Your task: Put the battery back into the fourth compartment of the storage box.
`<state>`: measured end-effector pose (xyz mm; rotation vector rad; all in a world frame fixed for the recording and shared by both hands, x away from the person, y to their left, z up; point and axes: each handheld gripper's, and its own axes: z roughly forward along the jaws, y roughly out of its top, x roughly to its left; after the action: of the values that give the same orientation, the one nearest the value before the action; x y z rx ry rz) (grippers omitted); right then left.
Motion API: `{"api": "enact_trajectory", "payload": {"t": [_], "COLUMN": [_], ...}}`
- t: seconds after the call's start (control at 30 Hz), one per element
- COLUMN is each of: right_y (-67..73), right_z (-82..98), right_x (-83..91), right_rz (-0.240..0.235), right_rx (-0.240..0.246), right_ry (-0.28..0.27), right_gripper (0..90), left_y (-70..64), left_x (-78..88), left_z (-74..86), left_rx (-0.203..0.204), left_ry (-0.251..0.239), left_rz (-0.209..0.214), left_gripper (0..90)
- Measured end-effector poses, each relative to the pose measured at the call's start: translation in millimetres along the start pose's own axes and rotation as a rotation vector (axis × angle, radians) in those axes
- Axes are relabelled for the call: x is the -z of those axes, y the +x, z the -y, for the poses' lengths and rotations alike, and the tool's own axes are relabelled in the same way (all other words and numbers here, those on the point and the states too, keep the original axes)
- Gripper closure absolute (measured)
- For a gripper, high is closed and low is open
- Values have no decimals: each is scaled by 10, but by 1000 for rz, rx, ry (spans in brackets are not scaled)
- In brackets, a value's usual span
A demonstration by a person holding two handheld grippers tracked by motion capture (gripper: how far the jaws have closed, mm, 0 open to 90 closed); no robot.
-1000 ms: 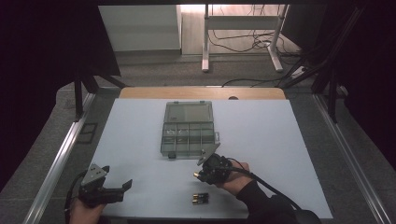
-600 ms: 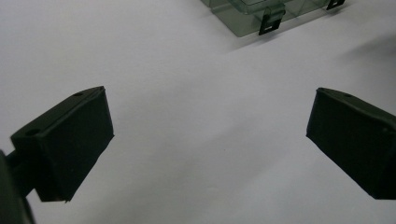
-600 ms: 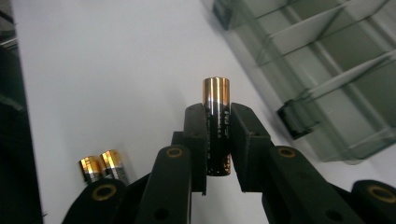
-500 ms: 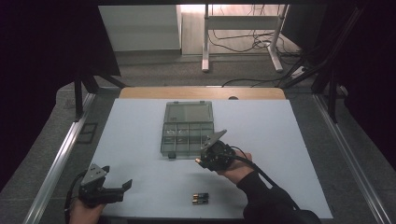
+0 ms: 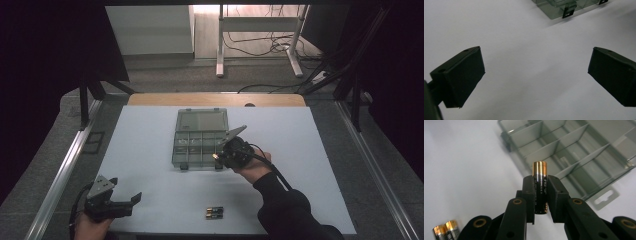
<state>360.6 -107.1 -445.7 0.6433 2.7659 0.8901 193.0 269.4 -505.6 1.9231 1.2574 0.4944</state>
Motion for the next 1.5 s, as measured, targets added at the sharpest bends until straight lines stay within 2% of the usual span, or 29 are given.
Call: {"api": "enact_trajectory", "payload": {"t": [0.33, 0.5, 0.63, 0.9, 1.03, 1.3, 1.43, 1.5], "right_y": [-263, -329, -381, -541, -620, -766, -772, -756], "right_z": [-109, -174, -239, -327, -329, -280, -273, -280], "right_x": [-67, -92, -139, -307, -375, -489, -531, -535], "right_rz": [48, 59, 67, 116, 140, 156, 147, 148], "right_rx": [-57, -68, -76, -96, -115, -159, -156, -154], "right_ry": [-12, -14, -5, 22, 38, 59, 57, 47], "right_gripper": [765, 765, 765, 765, 765, 765, 757, 723], "left_y": [2, 2, 1, 7, 8, 9, 9, 10], "left_x": [-1, -3, -1, 1, 2, 0, 0, 2], "left_z": [0, 0, 1, 4, 4, 4, 4, 6], "left_rx": [0, -1, -4, -2, -2, -2, -3, -2], "left_ry": [0, 2, 2, 2, 3, 5, 5, 3], "left_rz": [3, 3, 5, 9, 10, 12, 12, 13], "left_gripper": [15, 15, 16, 16, 15, 16, 16, 17]}}
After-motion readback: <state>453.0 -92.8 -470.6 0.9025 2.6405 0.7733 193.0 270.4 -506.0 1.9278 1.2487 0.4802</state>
